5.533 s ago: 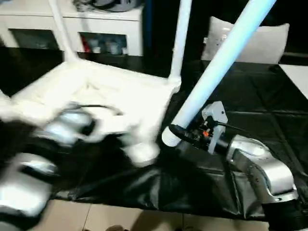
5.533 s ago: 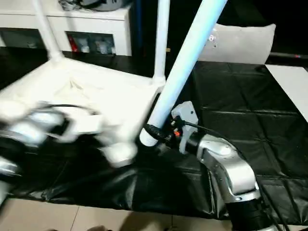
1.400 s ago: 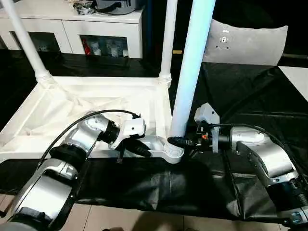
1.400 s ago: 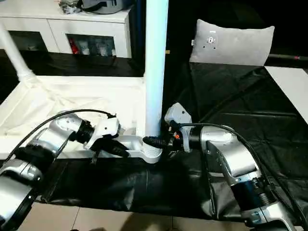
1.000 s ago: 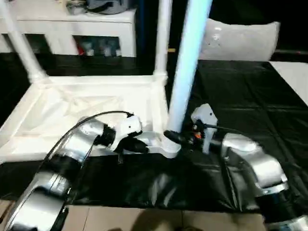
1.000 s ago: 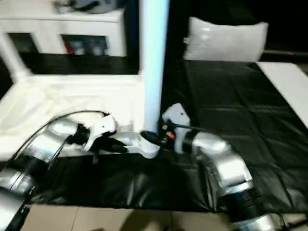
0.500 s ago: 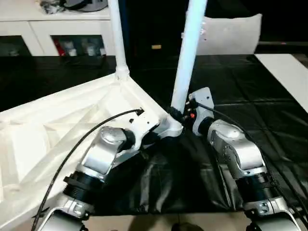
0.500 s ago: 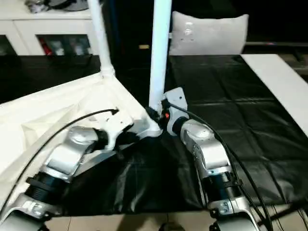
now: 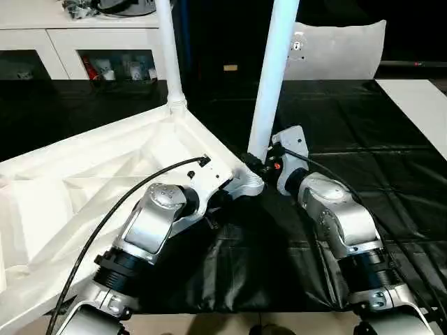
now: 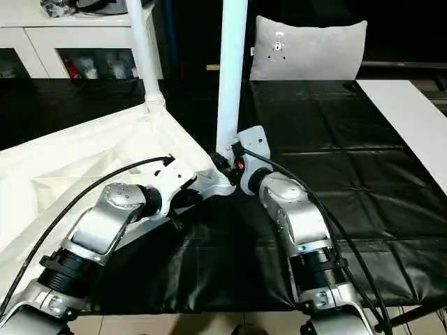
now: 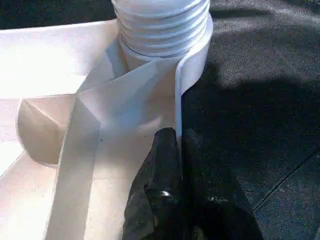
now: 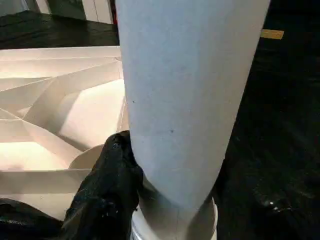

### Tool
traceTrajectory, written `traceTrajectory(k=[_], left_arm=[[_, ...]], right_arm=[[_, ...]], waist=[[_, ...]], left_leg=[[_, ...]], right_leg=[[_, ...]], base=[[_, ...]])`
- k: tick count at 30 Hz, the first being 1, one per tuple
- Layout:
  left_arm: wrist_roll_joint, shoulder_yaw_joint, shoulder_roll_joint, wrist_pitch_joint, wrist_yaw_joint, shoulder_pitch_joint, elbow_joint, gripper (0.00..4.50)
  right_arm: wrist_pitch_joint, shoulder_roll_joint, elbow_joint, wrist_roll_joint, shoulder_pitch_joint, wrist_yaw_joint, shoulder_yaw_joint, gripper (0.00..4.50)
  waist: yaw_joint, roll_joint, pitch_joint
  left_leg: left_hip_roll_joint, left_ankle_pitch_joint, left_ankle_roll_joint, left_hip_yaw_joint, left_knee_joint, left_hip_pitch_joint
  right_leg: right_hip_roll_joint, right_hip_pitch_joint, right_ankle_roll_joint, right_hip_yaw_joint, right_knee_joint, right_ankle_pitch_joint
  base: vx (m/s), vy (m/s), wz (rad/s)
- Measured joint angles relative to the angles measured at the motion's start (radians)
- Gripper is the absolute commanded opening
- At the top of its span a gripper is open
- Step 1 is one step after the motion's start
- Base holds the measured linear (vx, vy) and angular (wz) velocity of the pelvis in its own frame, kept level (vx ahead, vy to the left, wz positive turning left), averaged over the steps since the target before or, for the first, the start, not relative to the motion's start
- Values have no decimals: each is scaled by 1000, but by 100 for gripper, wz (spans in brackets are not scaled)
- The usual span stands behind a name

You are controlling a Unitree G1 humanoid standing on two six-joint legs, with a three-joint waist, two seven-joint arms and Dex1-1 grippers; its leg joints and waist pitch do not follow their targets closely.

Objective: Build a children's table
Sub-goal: Rotate leg to tighten

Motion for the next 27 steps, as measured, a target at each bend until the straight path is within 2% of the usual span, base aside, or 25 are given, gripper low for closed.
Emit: traceTrajectory(k=[2, 3, 4, 5, 8, 9, 16, 22, 26, 27], left_arm=[[-1, 0, 1, -1, 0, 0, 0, 0], [-4, 0, 1, -1, 3, 0, 0, 0], [-6, 0, 1, -1, 5, 0, 0, 0], [-8, 0, 1, -1, 6, 0, 1, 0], [-17, -6, 3, -14, 8, 0, 4, 0], [-22, -8, 7, -23, 6, 0, 5, 0], [-35, -9, 14, -48, 5, -5, 20, 0], [-37, -10, 30, -68, 6, -16, 34, 0], [-40, -12, 62, -108, -7, -21, 51, 0], [-40, -11, 70, -120, -11, -22, 57, 0]], right_arm=[[-1, 1, 0, 1, 2, 0, -1, 186], [-1, 1, 0, 2, 3, 0, -2, 221], [-1, 1, 0, 2, 4, 0, -3, 221], [-1, 1, 0, 2, 5, 0, -3, 257], [-3, 1, 41, 1, 28, -2, -3, 277], [-7, 1, 39, 0, 31, -2, -5, 277], [-8, -14, 40, -2, 56, 6, -1, 350], [12, -34, 33, -1, 94, 25, 0, 392], [29, -75, 6, 2, 152, 56, 1, 416], [31, -87, -3, 4, 163, 63, -2, 436]], waist=[[0, 0, 0], [0, 0, 0], [0, 0, 0], [0, 0, 0], [7, 1, 0], [7, 4, 1], [11, 4, 1], [13, 5, 2], [20, 6, 2], [22, 6, 2]], left_leg=[[0, 0, 0, 0, 0, 0], [0, 0, 0, 0, 0, 0], [0, 0, 0, 0, 0, 0], [0, 0, 0, 0, 0, 0], [0, 0, 0, 1, 0, -2], [0, 0, 0, 1, 1, -4], [0, 0, 0, 1, 2, -8], [1, 0, 0, 1, 5, -14], [1, 0, 0, 1, 6, -16], [1, 0, 0, 1, 6, -16]], right_leg=[[0, 0, 0, 0, 0, 0], [0, 0, 0, 0, 0, 0], [0, 0, 0, 0, 0, 0], [0, 0, 0, 0, 0, 1], [0, 0, -1, -1, 0, 1], [-1, -2, -2, 0, 0, 1], [-1, -5, -7, -1, 1, 5], [-1, -9, -8, -4, 1, 7], [-1, -10, -8, -4, 1, 7], [-1, -10, -8, -4, 1, 7]], base=[[0, 0, 0], [0, 0, 0], [0, 0, 0], [0, 0, 0], [0, 0, 0], [0, 0, 0], [0, 0, 0], [0, 0, 0], [0, 0, 0], [0, 0, 0]])
